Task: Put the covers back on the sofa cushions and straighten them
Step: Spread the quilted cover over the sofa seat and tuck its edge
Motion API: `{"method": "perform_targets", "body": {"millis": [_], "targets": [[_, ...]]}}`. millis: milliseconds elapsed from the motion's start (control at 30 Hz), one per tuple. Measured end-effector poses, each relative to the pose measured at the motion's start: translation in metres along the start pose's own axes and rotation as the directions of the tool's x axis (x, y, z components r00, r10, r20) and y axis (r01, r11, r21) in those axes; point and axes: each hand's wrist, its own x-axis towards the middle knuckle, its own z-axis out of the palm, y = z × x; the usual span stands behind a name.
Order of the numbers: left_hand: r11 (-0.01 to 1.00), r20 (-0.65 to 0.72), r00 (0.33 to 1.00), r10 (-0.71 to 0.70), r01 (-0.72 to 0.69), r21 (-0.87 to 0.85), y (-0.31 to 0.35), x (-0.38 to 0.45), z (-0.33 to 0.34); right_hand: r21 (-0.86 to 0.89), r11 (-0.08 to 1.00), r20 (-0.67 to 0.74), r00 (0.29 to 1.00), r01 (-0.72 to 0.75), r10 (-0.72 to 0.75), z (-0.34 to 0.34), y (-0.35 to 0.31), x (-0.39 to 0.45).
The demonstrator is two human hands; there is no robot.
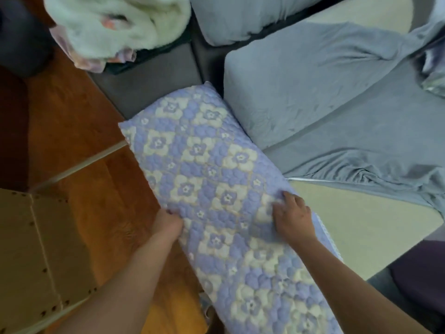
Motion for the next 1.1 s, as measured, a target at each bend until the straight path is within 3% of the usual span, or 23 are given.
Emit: {"method": "perform_targets", "body": {"millis": [133, 267, 367, 433, 500, 600, 667, 833, 1000, 1100], "targets": [[0.995, 0.037, 0.997, 0.06, -0.063, 0.073, 0.001, 0.016, -0.014, 0.001, 1.0, 0.069, 0.998, 0.011, -0.011, 0.005, -0.045, 0.034], [0.96, -0.079, 0.988, 0.131, -0.107, 0.258, -0.019, 0.01, -0.03, -0.071, 0.994, 0.025, 0.997, 0.079, -0.077, 0.008, -0.054, 0.029], [0.928, -0.03, 0.997, 0.075, -0.059, 0.368, -0.019, 0.02, -0.031, -0.182, 0.951, -0.07, 0.961, 0.251, -0.268, 0.006, -0.055, 0.017], [0.924, 0.005, 0.996, 0.088, -0.084, 0.372, 0.002, 0.033, -0.042, -0.151, 0.978, -0.007, 0.989, 0.144, -0.147, 0.004, -0.052, 0.017], [0.928, -0.126, 0.967, 0.22, -0.168, 0.333, 0.032, 0.059, -0.066, -0.081, 0.997, 0.058, 0.998, -0.013, 0.018, 0.005, -0.053, 0.026], [0.891, -0.279, 0.875, 0.396, -0.292, 0.348, 0.088, 0.119, -0.106, -0.034, 0.998, -0.023, 0.999, 0.047, -0.048, 0.006, -0.082, 0.049], [0.845, -0.258, 0.844, 0.47, -0.345, 0.408, 0.123, 0.155, -0.12, -0.02, 0.993, -0.053, 0.991, 0.118, -0.119, 0.008, -0.113, 0.068], [0.847, -0.238, 0.841, 0.487, -0.388, 0.363, 0.158, 0.193, -0.137, 0.055, 0.994, -0.121, 0.987, -0.096, 0.102, 0.006, -0.144, 0.097], [0.79, -0.16, 0.85, 0.502, -0.375, 0.485, 0.175, 0.181, -0.158, 0.196, 0.969, -0.057, 0.985, -0.151, 0.165, -0.005, -0.142, 0.108], [0.736, -0.12, 0.822, 0.557, -0.421, 0.529, 0.172, 0.165, -0.174, 0.151, 0.977, -0.041, 0.986, -0.153, 0.16, -0.02, -0.15, 0.104]]}}
